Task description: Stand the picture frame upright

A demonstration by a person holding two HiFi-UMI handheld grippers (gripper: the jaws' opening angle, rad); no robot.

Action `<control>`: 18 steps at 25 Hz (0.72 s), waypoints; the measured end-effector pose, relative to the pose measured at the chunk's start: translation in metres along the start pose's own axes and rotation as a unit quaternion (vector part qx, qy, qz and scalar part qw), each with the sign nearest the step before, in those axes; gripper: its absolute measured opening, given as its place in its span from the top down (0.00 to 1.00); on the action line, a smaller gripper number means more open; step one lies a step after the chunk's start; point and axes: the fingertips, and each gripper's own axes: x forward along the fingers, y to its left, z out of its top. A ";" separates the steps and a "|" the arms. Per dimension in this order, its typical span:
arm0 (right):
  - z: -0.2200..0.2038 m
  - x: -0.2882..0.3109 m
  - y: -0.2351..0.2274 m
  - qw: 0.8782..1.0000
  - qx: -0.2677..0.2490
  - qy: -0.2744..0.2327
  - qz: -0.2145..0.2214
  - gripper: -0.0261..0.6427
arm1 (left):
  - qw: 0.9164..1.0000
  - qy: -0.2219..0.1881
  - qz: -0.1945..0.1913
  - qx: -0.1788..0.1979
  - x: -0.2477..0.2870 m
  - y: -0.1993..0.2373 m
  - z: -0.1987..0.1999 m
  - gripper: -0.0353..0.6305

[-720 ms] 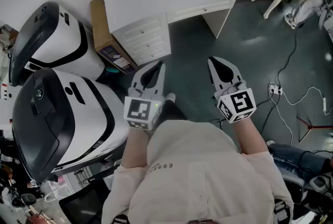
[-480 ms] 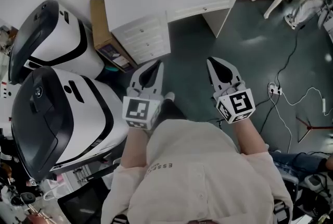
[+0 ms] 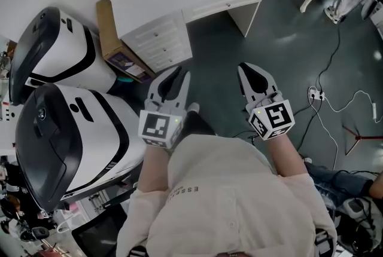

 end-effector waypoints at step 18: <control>-0.035 0.057 -0.076 0.997 0.050 0.050 -0.036 0.73 | 0.999 0.026 -0.030 -0.011 0.085 0.033 -0.020 0.62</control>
